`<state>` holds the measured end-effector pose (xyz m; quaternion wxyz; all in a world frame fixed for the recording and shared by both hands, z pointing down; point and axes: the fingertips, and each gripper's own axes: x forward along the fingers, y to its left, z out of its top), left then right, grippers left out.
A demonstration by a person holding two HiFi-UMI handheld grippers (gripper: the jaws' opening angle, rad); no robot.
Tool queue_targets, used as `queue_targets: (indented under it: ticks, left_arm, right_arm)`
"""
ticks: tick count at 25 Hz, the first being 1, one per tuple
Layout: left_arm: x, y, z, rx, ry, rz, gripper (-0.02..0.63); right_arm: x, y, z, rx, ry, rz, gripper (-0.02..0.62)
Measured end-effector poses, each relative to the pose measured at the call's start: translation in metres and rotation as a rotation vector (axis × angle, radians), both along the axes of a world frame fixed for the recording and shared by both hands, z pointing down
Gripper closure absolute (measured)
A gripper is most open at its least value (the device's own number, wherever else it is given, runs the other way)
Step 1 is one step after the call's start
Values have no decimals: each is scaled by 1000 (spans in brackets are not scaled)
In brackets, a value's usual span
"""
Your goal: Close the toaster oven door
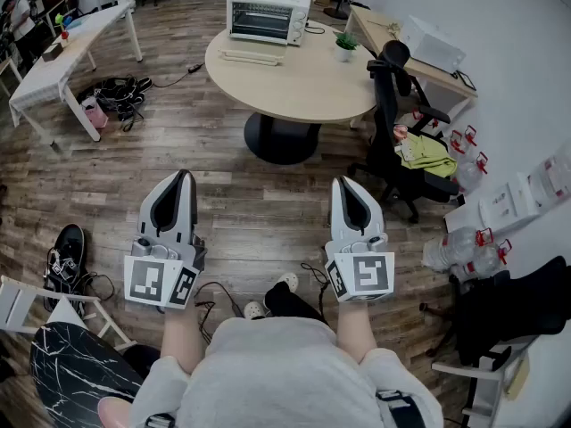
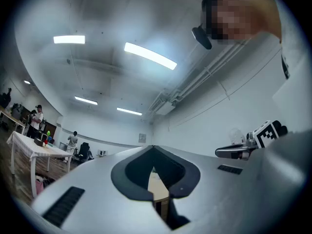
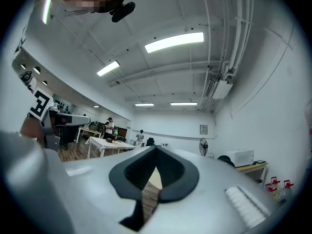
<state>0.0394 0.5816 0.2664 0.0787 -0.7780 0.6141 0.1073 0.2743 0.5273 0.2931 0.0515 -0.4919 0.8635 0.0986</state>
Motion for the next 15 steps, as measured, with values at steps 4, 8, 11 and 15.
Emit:
queue_targets:
  ticks: [4, 8, 11, 15]
  left_arm:
    - [1, 1, 1, 2, 0, 14, 598]
    - [1, 0, 0, 3, 0, 22, 598]
    - [-3, -2, -1, 5, 6, 22, 598]
    - [-6, -8, -2, 16, 11, 25, 598]
  right_arm:
    - [-3, 2, 0, 4, 15, -4, 584]
    - [-5, 1, 0, 2, 13, -1, 584]
    - [-8, -1, 0, 0, 17, 1, 584]
    - [-8, -6, 0, 9, 0, 12, 584]
